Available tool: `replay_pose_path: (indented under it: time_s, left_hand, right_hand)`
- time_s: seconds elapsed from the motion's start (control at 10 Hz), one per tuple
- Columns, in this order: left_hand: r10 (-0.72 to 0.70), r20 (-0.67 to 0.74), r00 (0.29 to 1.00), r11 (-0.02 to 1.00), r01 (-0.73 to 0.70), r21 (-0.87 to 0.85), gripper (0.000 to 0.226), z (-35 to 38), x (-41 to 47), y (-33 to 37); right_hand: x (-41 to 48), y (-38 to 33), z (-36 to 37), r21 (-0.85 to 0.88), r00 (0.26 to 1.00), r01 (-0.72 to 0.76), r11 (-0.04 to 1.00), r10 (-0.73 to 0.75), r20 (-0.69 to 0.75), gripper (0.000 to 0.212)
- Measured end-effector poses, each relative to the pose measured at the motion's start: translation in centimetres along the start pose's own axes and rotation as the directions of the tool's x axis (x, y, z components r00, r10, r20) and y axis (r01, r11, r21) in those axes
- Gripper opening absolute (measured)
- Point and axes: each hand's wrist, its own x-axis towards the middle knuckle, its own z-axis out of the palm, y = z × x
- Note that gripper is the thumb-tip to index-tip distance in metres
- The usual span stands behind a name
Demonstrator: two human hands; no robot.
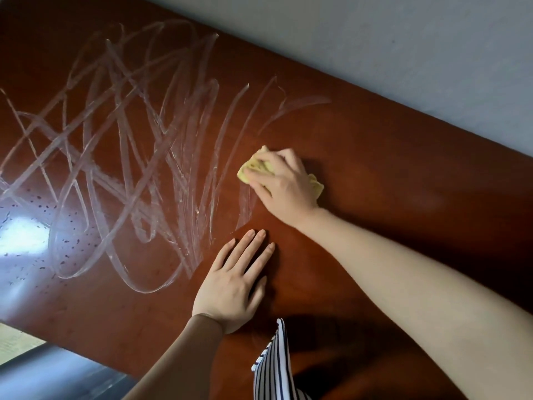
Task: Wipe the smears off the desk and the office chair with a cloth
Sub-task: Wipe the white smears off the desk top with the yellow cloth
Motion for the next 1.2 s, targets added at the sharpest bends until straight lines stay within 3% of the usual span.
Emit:
replay_pose_path:
  time_s: [0.2,0.3,0.4,0.5,0.7,1.1,1.2]
  left_hand:
    - [-0.006,0.016,1.000,1.000,0.006,-0.002,0.057,-0.1,0.0,0.1]
    - [-0.006,0.020,1.000,1.000,0.006,-0.001,0.057,-0.2,0.0,0.0]
    - [-0.005,0.023,1.000,1.000,0.005,0.003,0.056,-0.2,0.0,0.0]
    - [-0.011,0.026,1.000,1.000,0.011,-0.003,0.056,-0.2,-0.1,0.0]
    - [-0.003,0.018,1.000,1.000,0.003,0.008,0.056,-0.1,-0.1,0.1]
    - [-0.002,0.024,1.000,1.000,0.003,-0.022,0.057,-0.2,0.0,0.0]
    - [-0.002,0.028,1.000,1.000,0.003,-0.024,0.059,-0.3,0.0,-0.1]
  right_hand:
    - [-6.0,1.4,-1.9,-0.005,0.975,0.215,0.977,-0.214,0.053,0.018]
    - [-7.7,4.2,-3.9,-0.038,0.968,0.243,0.969,-0.239,0.082,0.020]
    - [-8.2,7.4,-5.7,-0.122,0.989,0.144,0.982,-0.138,0.052,0.019]
    - [-7.8,10.4,-6.9,-0.168,0.999,-0.050,0.985,0.049,-0.011,0.023]
    - [-4.4,14.5,-7.2,-0.155,0.911,-0.407,0.900,0.388,-0.139,0.023]
    - [7.9,14.2,-2.7,-0.079,0.764,-0.638,0.766,0.617,-0.191,0.025]
    - [9.4,11.8,-1.3,-0.081,0.818,-0.571,0.817,0.559,-0.132,0.024]
